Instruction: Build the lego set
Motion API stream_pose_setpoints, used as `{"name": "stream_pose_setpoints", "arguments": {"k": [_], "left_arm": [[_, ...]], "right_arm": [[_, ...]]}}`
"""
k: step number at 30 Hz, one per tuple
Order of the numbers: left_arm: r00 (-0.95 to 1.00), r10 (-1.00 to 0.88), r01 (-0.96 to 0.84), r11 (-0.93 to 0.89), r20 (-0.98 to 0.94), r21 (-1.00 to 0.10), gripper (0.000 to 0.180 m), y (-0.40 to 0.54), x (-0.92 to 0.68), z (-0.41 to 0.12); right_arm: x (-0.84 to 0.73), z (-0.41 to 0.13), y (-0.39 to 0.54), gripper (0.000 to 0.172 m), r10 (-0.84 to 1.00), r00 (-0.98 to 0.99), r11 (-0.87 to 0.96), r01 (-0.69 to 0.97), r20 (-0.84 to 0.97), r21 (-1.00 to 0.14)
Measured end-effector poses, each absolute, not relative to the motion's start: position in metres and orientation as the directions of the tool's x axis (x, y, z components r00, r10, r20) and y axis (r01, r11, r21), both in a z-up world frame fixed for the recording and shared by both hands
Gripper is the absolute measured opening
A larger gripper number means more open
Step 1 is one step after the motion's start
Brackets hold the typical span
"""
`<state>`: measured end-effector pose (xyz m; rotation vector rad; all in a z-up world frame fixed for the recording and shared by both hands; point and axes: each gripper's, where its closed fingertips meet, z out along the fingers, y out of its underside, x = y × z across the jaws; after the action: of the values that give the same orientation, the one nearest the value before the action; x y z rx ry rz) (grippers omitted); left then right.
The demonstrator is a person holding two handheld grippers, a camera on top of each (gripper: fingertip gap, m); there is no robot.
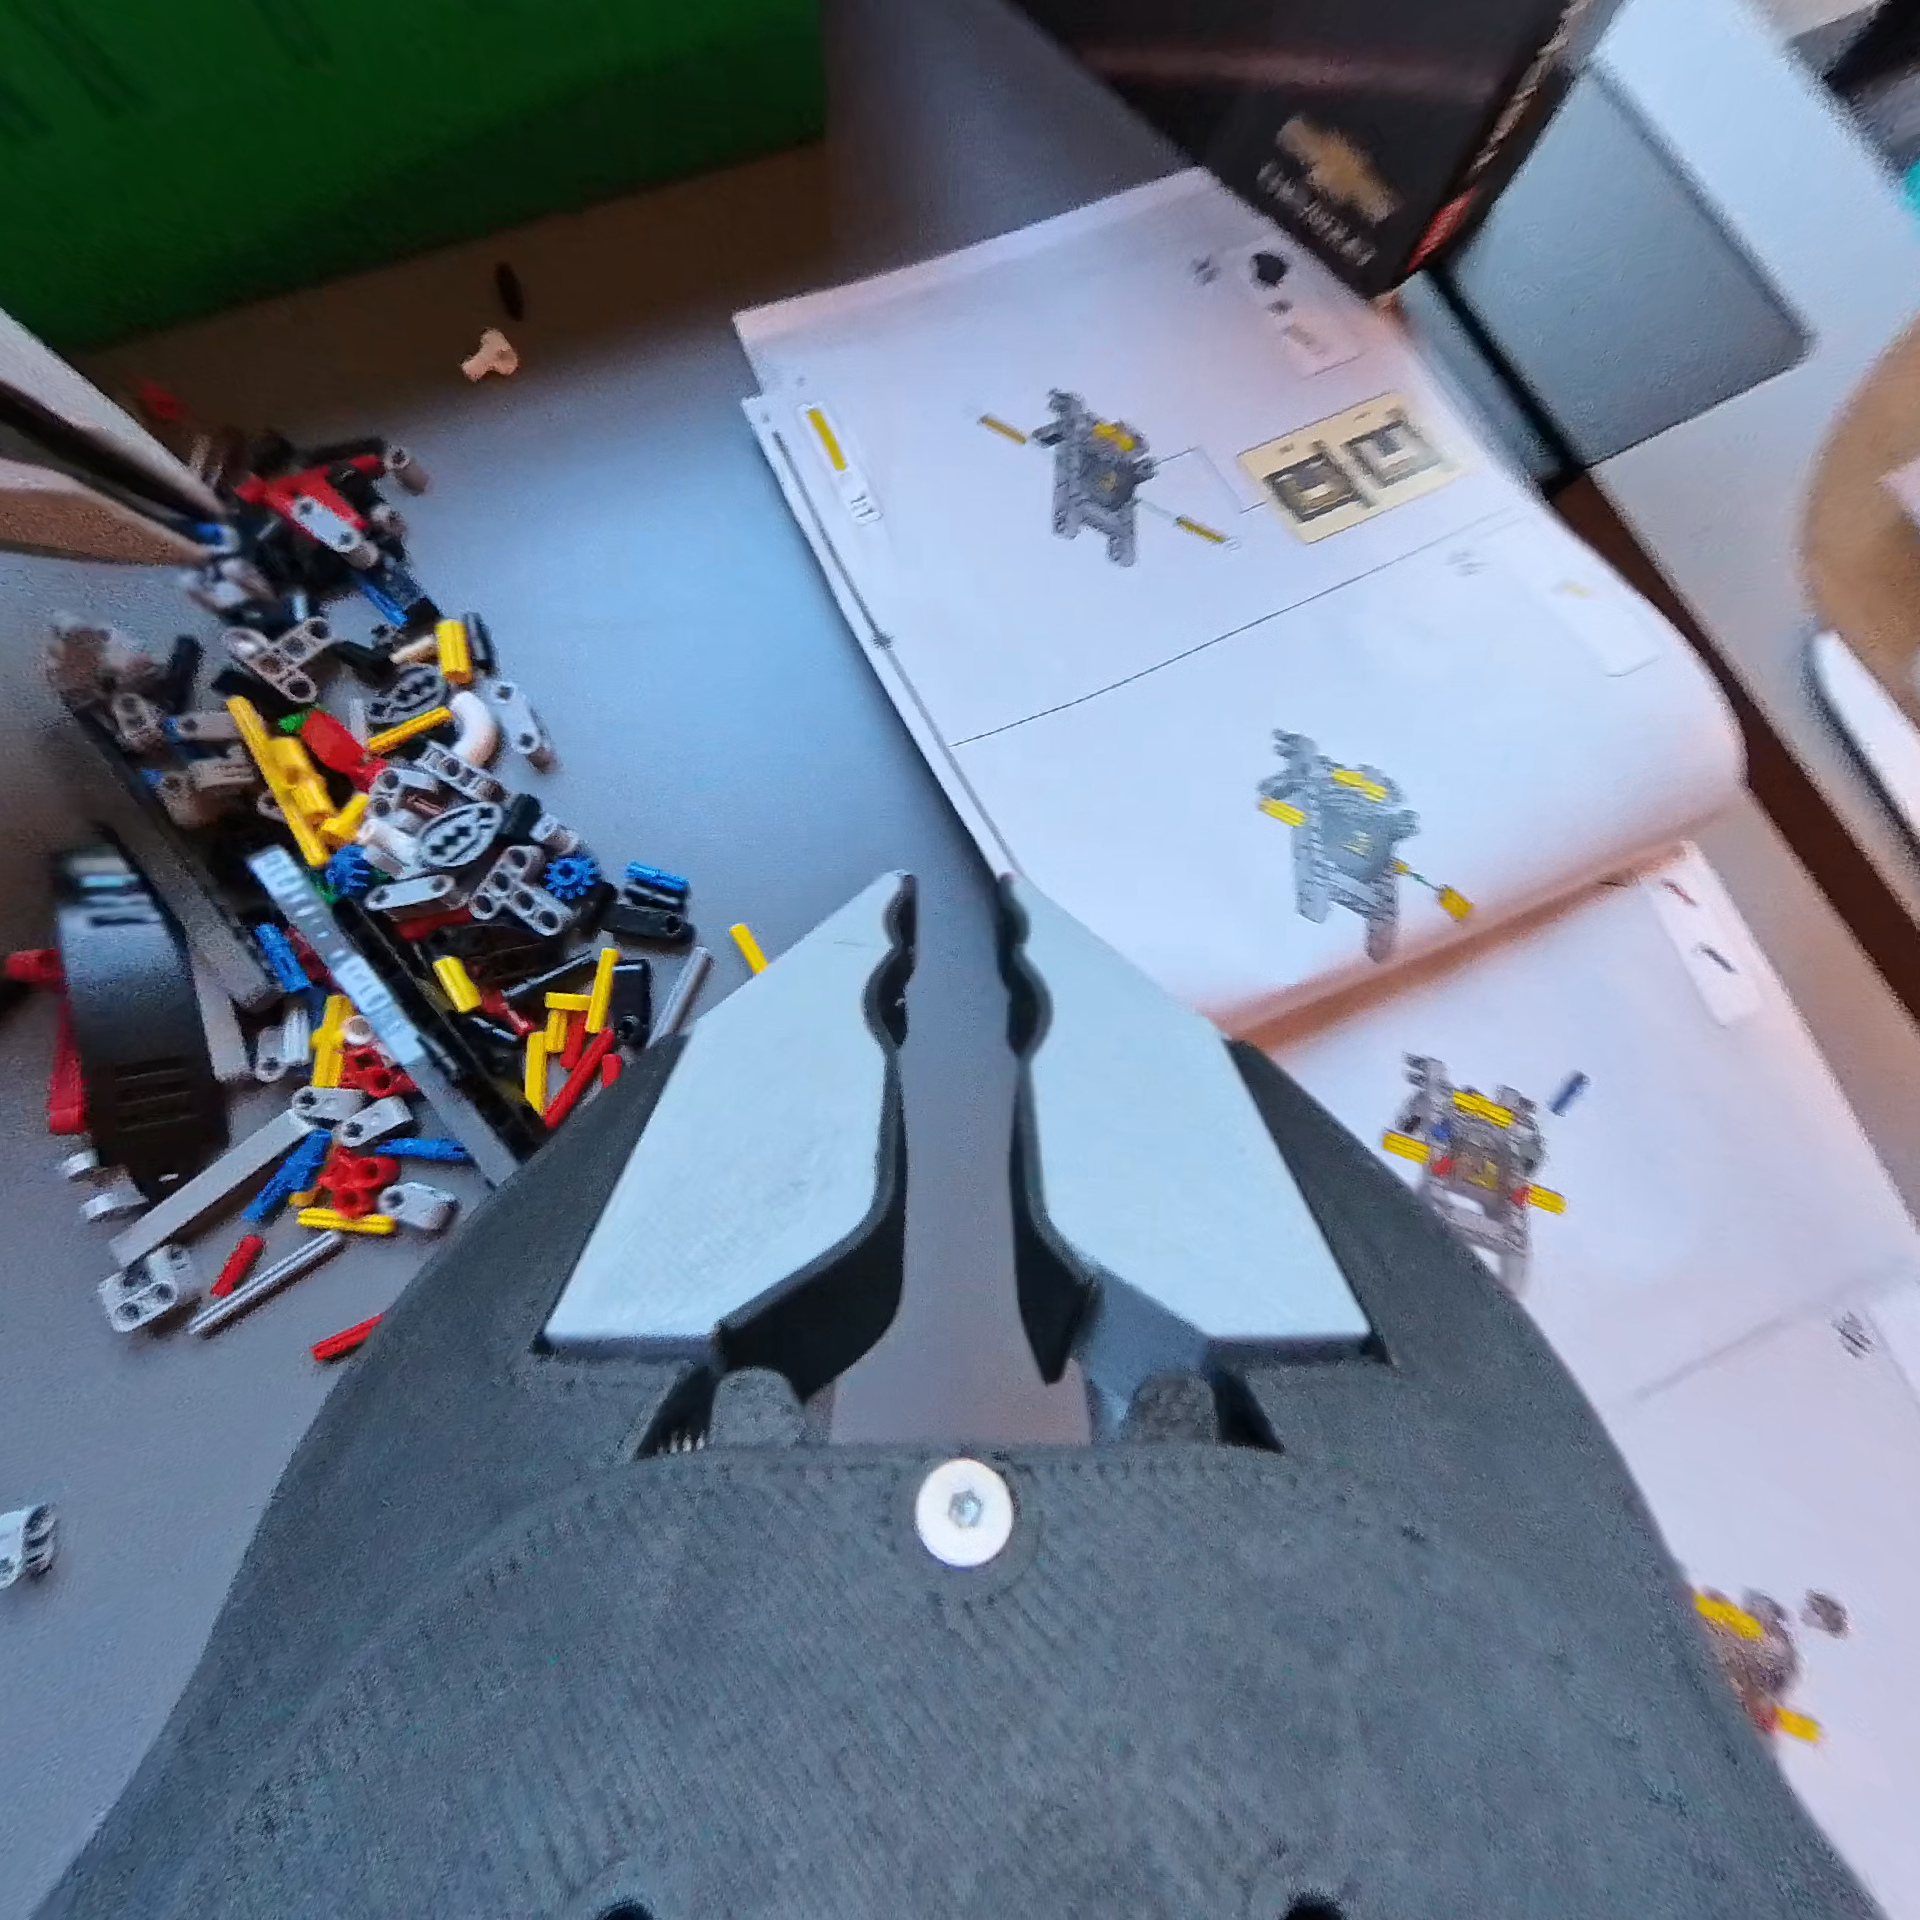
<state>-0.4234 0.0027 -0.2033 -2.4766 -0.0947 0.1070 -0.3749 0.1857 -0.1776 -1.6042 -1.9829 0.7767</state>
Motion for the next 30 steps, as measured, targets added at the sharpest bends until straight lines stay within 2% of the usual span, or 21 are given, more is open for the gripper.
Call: {"name": "stream_pose_setpoints", "arguments": {"k": [3,4,6,9,12,18,20,25,30], "left_arm": [[0.982,0.188,0.138,-0.736,-0.005,-0.663,0.017,-0.014,-0.43,-0.199],[0.977,0.215,0.169,-0.714,0.017,-0.68,0.021,-0.017,-0.431,-0.198],[0.965,0.254,0.221,-0.67,0.061,-0.708,0.025,-0.024,-0.429,-0.197],[0.955,0.28,0.258,-0.631,0.096,-0.732,0.026,-0.034,-0.422,-0.197],[0.952,0.283,0.275,-0.621,0.117,-0.734,0.025,-0.045,-0.413,-0.203],[0.939,0.298,0.321,-0.588,0.17,-0.743,0.024,-0.056,-0.408,-0.217],[0.937,0.302,0.329,-0.579,0.178,-0.746,0.024,-0.058,-0.409,-0.218],[0.932,0.31,0.339,-0.562,0.188,-0.754,0.024,-0.062,-0.41,-0.22],[0.928,0.315,0.351,-0.557,0.2,-0.753,0.024,-0.062,-0.408,-0.226]], "right_arm": [[-0.376,-0.172,0.196,0.048,0.979,-0.17,0.2,0.694,0.112,-0.692],[-0.38,-0.177,0.197,0.053,0.972,-0.172,0.233,0.704,0.158,-0.671],[-0.392,-0.192,0.199,0.054,0.937,-0.193,0.337,0.724,0.292,-0.602],[-0.408,-0.219,0.208,0.05,0.841,-0.257,0.481,0.758,0.477,-0.44],[-0.412,-0.237,0.207,0.035,0.796,-0.317,0.53,0.777,0.515,-0.34],[-0.412,-0.239,0.199,0.008,0.784,-0.357,0.56,0.761,0.508,-0.328],[-0.408,-0.236,0.195,0.004,0.781,-0.371,0.569,0.754,0.503,-0.327],[-0.392,-0.24,0.182,0.003,0.754,-0.47,0.633,0.707,0.46,-0.315],[-0.397,-0.231,0.172,0.007,0.823,-0.423,0.561,0.71,0.379,-0.426]]}}
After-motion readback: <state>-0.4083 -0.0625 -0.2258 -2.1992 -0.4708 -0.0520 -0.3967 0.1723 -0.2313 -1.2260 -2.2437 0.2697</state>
